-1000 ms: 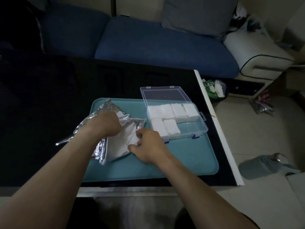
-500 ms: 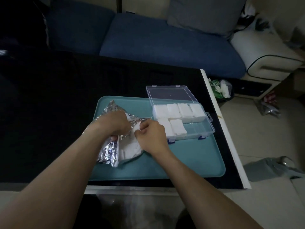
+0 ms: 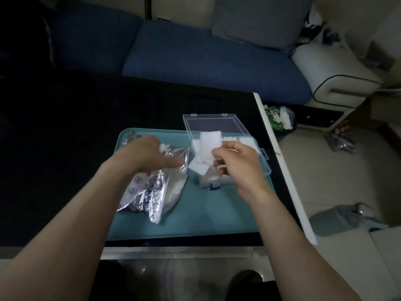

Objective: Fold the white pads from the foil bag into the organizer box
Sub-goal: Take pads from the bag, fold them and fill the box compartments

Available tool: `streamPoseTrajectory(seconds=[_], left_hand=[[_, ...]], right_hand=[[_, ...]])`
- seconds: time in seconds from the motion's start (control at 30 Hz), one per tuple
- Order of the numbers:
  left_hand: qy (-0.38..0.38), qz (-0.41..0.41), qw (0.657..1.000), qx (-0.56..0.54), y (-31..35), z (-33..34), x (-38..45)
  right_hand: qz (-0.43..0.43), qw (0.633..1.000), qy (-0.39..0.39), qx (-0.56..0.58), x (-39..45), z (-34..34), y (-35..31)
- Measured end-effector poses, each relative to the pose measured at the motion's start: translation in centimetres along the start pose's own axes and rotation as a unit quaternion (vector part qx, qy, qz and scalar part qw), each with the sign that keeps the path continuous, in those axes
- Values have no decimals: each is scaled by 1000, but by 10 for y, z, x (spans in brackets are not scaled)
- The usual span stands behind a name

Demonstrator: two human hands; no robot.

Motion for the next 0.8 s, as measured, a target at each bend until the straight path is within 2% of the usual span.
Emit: streamPoseTrajectory(seconds=[0.07, 0.13, 0.17, 0.23, 0.3, 0.37, 0.5, 0.6, 0.7, 0.8], left_hand=[[42, 32, 987, -150, 13, -3, -11], [1, 62, 950, -306, 31, 0, -26], [-46, 79, 937, -338, 41, 3, -33], [-136, 123, 921, -343, 56, 13, -45], [-161, 151, 909, -354, 66, 24, -52], [-137, 146, 903, -380, 70, 31, -49], [-100, 141, 916, -361, 75, 38, -43], [-98, 154, 898, -400, 78, 39, -43], [-94, 156, 876, -446, 82, 38, -45], [-86, 147, 865, -473, 82, 39, -44]], right_hand=[[3, 999, 20, 38, 3, -11, -3], [-2, 997, 22, 80, 4, -20, -7], [-4, 994, 11, 105, 3, -23, -9], [-13, 989, -20, 143, 1, -28, -11], [-27, 990, -33, 136, -1, -32, -11], [-41, 992, -29, 118, -1, -36, -9], [-50, 995, -6, 86, 3, -46, -6], [-63, 997, -3, 44, 6, -54, -6], [-44, 996, -6, 83, 7, -57, -7], [0, 984, -31, 173, 6, -57, -9]])
Point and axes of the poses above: each hand's wrist, its own x-axis towards the middle knuckle, its own z-axis out of the palm, y = z × x, the point moved 1 cm from there along x, towards the middle knuckle, and after that the axes turned 12 degrees about -z, right-handed, at the moved point
